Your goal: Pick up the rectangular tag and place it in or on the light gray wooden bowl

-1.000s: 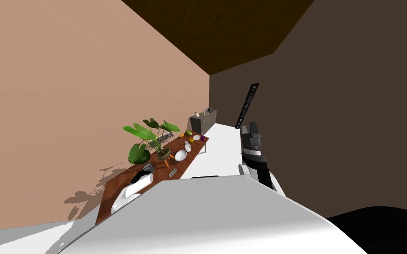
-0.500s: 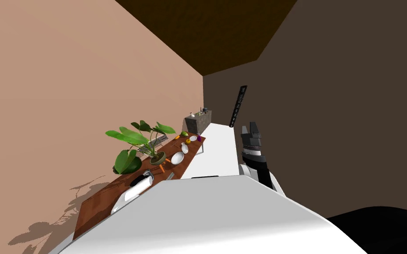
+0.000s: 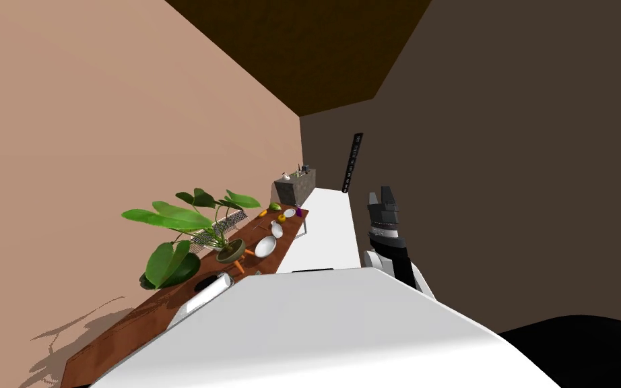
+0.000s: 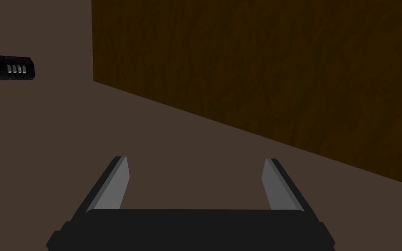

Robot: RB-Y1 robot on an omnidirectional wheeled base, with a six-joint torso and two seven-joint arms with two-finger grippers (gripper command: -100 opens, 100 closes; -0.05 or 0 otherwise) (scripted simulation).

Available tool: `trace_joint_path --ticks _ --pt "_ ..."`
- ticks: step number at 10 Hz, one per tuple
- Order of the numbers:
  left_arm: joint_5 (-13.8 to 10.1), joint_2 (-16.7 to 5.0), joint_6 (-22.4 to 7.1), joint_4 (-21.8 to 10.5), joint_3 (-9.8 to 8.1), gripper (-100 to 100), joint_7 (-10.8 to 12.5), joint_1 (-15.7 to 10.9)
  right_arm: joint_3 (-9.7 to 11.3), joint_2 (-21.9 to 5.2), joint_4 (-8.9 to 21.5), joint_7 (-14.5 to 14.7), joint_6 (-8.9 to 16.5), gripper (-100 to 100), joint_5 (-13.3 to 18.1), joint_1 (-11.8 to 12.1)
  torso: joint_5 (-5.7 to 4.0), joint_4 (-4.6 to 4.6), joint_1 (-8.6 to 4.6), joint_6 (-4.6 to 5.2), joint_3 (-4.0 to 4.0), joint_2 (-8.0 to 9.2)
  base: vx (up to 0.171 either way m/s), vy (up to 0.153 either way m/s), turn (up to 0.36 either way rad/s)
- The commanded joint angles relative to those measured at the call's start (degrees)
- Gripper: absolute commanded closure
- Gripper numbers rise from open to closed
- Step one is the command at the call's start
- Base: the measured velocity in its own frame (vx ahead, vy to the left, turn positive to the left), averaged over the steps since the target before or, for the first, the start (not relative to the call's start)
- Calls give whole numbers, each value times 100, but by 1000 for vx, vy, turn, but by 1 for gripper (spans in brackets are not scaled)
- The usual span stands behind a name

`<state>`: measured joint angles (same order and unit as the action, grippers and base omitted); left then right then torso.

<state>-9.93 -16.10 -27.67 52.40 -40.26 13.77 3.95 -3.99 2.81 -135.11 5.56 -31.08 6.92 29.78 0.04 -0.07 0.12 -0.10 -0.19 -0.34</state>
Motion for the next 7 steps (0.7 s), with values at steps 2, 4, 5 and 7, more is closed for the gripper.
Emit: trace_joint_path --ticks 2,4,5,7 --pt "-47 -9 -359 -427 -221 -100 120 -125 -1 0 0 0 0 0 0 1 -1 -1 0 -5 -1 -1 1 25 -189" --pt "-115 -35 -531 -747 -347 -100 172 -196 0 0 0 0 0 0 0 0 0 0 2 -1 0 0 -1 38 -230" --pt "-115 -35 -531 -772 -347 -100 172 -196 -1 0 0 0 0 0 0 1 0 -1 4 -7 -1 -1 0 17 35" --pt "-179 -58 -692 -1064 -465 -100 220 -263 0 0 0 0 0 0 0 1 -2 -1 -4 -3 -1 -2 3 17 -157"
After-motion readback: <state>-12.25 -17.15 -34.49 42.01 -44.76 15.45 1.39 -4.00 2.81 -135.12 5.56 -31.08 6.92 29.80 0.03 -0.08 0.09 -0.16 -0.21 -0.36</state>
